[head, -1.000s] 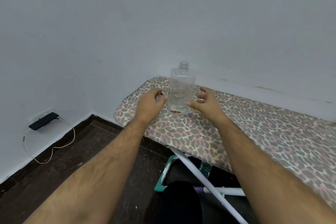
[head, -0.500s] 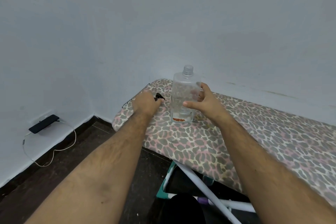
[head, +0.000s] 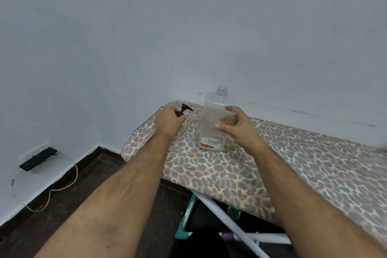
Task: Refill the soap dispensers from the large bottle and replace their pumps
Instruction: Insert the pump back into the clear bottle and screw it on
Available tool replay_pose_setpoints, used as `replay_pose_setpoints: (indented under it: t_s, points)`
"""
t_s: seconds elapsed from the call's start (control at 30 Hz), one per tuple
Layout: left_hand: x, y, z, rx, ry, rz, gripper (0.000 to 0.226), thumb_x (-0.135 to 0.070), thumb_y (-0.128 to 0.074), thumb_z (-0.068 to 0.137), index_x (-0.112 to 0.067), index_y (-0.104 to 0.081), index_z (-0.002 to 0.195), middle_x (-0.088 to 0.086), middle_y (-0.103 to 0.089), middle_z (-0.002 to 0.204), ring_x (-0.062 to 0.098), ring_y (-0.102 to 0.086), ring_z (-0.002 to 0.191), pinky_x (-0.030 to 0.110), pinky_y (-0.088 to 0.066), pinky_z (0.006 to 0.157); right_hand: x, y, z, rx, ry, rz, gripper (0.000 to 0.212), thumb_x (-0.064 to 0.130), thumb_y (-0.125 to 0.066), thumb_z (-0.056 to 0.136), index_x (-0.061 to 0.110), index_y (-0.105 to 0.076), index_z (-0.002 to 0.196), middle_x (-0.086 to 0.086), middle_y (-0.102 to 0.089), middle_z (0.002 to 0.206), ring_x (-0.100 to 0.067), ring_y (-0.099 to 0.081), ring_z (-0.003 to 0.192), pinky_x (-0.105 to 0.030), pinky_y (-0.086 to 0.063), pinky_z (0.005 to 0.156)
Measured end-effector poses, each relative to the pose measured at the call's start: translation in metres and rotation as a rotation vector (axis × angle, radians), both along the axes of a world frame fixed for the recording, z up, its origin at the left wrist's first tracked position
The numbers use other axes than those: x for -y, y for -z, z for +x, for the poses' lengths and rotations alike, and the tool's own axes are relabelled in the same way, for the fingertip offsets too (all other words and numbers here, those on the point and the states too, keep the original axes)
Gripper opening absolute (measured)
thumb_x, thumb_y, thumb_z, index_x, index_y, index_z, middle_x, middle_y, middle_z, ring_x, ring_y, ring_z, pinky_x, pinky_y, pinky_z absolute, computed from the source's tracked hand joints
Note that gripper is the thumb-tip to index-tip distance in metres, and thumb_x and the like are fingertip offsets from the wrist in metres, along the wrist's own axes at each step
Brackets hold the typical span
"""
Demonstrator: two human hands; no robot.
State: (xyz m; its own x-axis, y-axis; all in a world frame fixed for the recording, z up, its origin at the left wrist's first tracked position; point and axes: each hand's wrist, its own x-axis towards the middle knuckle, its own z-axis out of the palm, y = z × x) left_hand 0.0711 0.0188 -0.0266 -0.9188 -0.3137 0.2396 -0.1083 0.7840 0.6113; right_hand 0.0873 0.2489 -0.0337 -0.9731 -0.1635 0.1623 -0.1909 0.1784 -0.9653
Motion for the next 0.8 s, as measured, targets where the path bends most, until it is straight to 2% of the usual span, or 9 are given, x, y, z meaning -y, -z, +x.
replay_pose_setpoints:
  t_s: [0.07, 0.13, 0.23, 0.33, 0.47, 0.63, 0.8]
  points:
    - [-0.015, -0.011, 0.002, -0.069, 0.061, 0.11, 0.008, -0.028, -0.07, 0.086, -0.021, -0.067, 0.087, -0.011, -0.058, 0.066, 0.007, -0.054, 0.058, 0.016, -0.035, 0.047, -0.018, -0.003, 0.009, 0.002, 0.022, 0.006, 0.063, 0.016, -0.083, 0.078, 0.029, -0.047, 0.128, -0.002, -0.063, 0.112, -0.015, -0.066, 0.104, -0.031, -0.056, 0.08]
    - [-0.034, -0.023, 0.005, -0.117, 0.119, 0.222, 0.011, -0.03, -0.074, 0.084, -0.022, -0.067, 0.088, -0.012, -0.062, 0.071, 0.004, -0.057, 0.062, 0.016, -0.038, 0.051, -0.039, -0.008, 0.02, -0.003, 0.052, 0.016, 0.061, 0.016, -0.083, 0.078, 0.028, -0.048, 0.127, -0.003, -0.063, 0.113, -0.016, -0.065, 0.104, -0.034, -0.056, 0.083]
    - [-0.066, -0.044, 0.012, -0.182, 0.193, 0.356, 0.023, -0.032, -0.077, 0.082, -0.014, -0.073, 0.097, -0.007, -0.067, 0.084, 0.011, -0.063, 0.079, 0.022, -0.044, 0.066, -0.073, -0.015, 0.039, -0.016, 0.115, 0.024, 0.059, 0.018, -0.084, 0.078, 0.027, -0.049, 0.124, -0.001, -0.063, 0.111, -0.014, -0.066, 0.101, -0.027, -0.055, 0.076]
    - [-0.097, -0.062, 0.018, -0.228, 0.268, 0.46, 0.031, -0.029, -0.079, 0.082, -0.01, -0.072, 0.106, -0.007, -0.066, 0.088, 0.009, -0.063, 0.083, 0.02, -0.046, 0.074, -0.104, -0.019, 0.058, -0.017, 0.174, 0.037, 0.056, 0.018, -0.084, 0.078, 0.027, -0.049, 0.121, -0.003, -0.063, 0.109, -0.016, -0.066, 0.098, -0.026, -0.053, 0.073]
    - [-0.145, -0.087, 0.03, -0.285, 0.383, 0.541, 0.029, -0.028, -0.079, 0.081, -0.015, -0.072, 0.105, -0.011, -0.066, 0.088, -0.007, -0.059, 0.08, 0.008, -0.042, 0.066, -0.143, -0.022, 0.084, -0.009, 0.253, 0.059, 0.055, 0.016, -0.083, 0.078, 0.023, -0.048, 0.12, -0.006, -0.062, 0.106, -0.02, -0.066, 0.097, -0.031, -0.054, 0.076]
    - [-0.192, -0.112, 0.045, -0.346, 0.509, 0.572, 0.021, -0.028, -0.077, 0.084, -0.019, -0.072, 0.103, -0.016, -0.067, 0.088, -0.009, -0.062, 0.084, 0.004, -0.043, 0.068, -0.172, -0.017, 0.11, 0.011, 0.309, 0.098, 0.054, 0.017, -0.082, 0.079, 0.025, -0.047, 0.119, -0.002, -0.061, 0.107, -0.015, -0.064, 0.096, -0.021, -0.05, 0.069]
    - [-0.217, -0.139, 0.055, -0.433, 0.562, 0.609, 0.022, -0.026, -0.074, 0.087, -0.019, -0.071, 0.107, -0.019, -0.067, 0.089, -0.014, -0.061, 0.084, 0.007, -0.046, 0.076, -0.186, -0.006, 0.123, 0.048, 0.319, 0.082, 0.054, 0.02, -0.082, 0.08, 0.032, -0.046, 0.119, 0.003, -0.061, 0.113, -0.015, -0.063, 0.104, -0.034, -0.055, 0.077]
